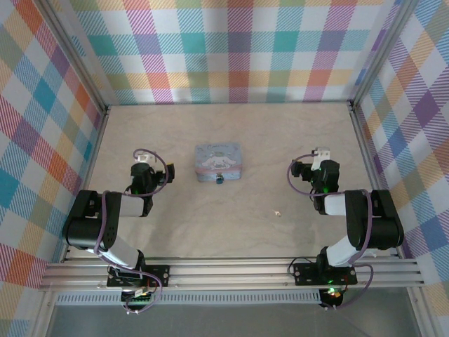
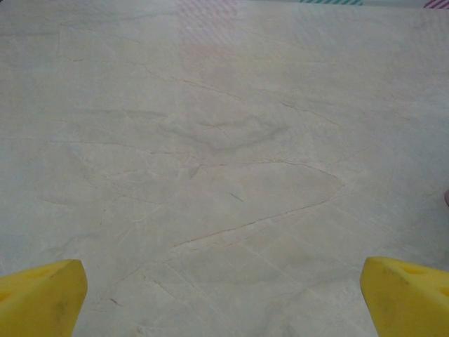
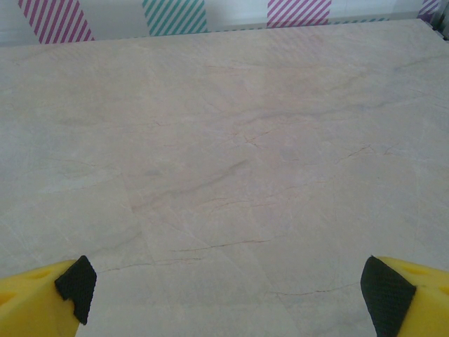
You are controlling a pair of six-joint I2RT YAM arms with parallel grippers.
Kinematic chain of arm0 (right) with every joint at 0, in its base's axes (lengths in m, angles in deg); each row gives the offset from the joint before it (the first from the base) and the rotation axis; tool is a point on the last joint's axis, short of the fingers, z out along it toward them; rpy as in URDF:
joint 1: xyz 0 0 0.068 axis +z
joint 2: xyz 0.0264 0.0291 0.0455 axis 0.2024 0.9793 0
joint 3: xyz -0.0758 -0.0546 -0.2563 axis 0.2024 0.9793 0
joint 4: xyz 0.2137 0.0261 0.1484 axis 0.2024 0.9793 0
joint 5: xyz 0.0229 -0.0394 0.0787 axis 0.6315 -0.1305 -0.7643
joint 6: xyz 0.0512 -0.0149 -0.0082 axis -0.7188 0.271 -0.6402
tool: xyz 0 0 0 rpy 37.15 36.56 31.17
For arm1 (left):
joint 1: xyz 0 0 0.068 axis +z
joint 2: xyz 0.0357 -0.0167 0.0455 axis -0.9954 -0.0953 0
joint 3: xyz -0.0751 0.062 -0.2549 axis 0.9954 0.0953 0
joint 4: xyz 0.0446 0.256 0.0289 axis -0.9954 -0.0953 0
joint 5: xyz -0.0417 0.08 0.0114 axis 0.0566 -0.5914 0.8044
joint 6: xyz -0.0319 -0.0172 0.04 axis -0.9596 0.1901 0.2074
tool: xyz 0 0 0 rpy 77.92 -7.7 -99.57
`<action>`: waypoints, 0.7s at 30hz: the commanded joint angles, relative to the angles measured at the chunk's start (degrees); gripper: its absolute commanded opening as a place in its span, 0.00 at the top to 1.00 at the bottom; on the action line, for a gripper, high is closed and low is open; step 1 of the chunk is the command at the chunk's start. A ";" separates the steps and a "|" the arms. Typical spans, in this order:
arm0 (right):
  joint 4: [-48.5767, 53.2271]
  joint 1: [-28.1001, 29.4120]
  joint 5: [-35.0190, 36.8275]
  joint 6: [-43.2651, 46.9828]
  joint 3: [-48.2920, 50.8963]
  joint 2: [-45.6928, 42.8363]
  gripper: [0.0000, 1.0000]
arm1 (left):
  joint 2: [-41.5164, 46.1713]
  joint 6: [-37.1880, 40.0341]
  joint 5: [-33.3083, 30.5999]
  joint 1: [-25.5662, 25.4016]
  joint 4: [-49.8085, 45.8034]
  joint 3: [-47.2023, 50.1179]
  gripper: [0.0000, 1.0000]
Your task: Unlock the padlock with the key
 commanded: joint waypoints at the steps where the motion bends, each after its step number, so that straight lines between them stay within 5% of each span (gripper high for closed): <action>1: 0.09 0.00 0.23 -0.73 -0.37 -0.89 0.00 | 3.28 -0.86 -0.43 0.53 -3.68 -1.63 0.03; 8: 17.65 0.00 3.52 -3.14 -4.40 -10.83 0.00 | 19.01 -3.56 -0.16 0.58 -15.94 -3.22 0.01; 14: 45.31 0.80 -0.04 -10.01 -14.97 -18.84 0.00 | 25.92 -15.41 4.58 0.58 -37.47 -14.50 0.00; 21: 65.40 2.41 -10.06 -21.32 -21.27 -24.98 0.04 | 27.80 -32.14 16.22 0.08 -40.85 -15.34 0.00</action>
